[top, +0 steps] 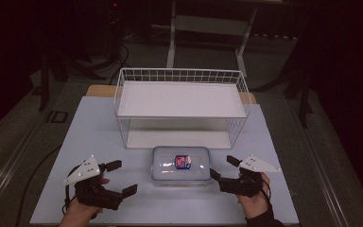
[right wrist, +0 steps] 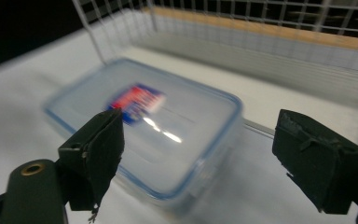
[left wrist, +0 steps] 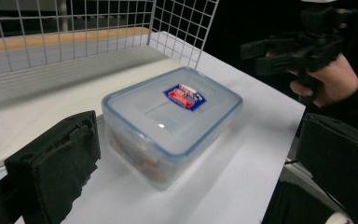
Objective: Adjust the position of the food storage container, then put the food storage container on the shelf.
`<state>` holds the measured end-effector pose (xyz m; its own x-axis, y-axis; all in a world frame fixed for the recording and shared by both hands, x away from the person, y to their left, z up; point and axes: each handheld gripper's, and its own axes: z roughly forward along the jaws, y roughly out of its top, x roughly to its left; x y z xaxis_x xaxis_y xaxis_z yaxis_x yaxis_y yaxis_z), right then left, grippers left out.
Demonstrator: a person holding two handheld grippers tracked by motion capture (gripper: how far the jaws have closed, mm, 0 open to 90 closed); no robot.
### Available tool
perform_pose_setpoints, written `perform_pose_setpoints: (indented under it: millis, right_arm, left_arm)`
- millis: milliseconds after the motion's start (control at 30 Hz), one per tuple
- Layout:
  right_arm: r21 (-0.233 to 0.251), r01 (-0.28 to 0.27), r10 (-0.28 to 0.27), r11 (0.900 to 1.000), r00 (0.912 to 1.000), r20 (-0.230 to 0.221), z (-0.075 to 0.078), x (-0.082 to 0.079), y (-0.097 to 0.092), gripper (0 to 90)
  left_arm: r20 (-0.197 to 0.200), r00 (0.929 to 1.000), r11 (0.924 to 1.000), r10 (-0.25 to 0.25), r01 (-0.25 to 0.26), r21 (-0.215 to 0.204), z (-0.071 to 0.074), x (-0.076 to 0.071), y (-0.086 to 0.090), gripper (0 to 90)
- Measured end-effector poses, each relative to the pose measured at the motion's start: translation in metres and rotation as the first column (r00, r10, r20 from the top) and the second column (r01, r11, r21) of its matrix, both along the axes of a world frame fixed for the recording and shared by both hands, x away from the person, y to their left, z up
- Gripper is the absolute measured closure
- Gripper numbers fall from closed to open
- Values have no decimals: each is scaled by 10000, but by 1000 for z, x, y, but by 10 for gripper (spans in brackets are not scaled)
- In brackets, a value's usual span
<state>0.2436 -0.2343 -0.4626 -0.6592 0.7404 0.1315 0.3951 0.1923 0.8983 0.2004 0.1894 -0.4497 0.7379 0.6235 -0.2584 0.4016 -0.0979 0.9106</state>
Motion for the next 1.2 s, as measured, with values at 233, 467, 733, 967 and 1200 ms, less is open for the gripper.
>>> perform_pose_setpoints:
  millis: [233,467,733,967,1200]
  right_arm:
    - [-588,-82,118,9982,9980,615,11,-8,-3,170]
    - [-249,-165,185,9996,9967,794,14,-6,-7,170]
    - [-515,-140,177,9986,9973,717,10,-6,-6,103]
    - [-347,-9,14,9994,9999,145,4,-4,-4,98]
    - [-204,1,-5,9998,9998,-179,-3,-3,1,98]
  left_arm:
    - [-585,9983,9999,36,-28,135,4,24,-13,0]
    - [-1377,9904,9998,-136,153,111,-7,47,-28,0]
    - [-2802,9599,9999,113,-142,-81,-26,76,-36,0]
    - [-3966,9166,9985,499,-360,424,-43,87,-43,17]
    - [-5132,8569,9986,491,-515,96,-57,97,-44,113]
